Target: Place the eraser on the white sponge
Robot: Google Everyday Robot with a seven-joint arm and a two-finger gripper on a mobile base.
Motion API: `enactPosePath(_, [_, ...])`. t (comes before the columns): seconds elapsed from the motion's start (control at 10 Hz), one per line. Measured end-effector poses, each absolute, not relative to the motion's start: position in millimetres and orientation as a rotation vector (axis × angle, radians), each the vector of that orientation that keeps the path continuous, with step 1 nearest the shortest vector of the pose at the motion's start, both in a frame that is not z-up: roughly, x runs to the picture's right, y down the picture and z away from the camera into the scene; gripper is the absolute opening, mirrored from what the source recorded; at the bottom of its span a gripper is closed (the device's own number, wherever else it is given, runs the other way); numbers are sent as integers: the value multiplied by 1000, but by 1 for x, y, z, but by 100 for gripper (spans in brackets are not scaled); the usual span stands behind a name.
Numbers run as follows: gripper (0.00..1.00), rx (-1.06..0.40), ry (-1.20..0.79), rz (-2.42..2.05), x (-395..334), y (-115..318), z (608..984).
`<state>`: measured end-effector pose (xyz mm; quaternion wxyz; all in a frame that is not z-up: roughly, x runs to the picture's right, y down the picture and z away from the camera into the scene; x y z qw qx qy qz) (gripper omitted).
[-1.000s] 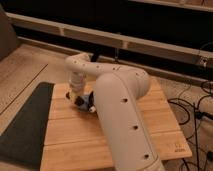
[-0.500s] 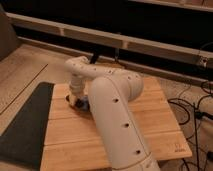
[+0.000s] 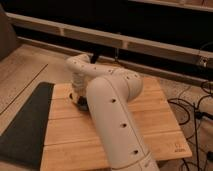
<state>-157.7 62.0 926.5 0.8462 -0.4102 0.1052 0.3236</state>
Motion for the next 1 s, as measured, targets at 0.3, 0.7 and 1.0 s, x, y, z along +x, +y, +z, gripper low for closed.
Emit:
enactPosePath(0.3, [5, -886, 262, 674, -151, 70, 927])
enactPosePath(0.7, [7, -886, 262, 674, -151, 70, 927])
enactPosePath(1.0, [37, -886, 262, 674, -151, 70, 927])
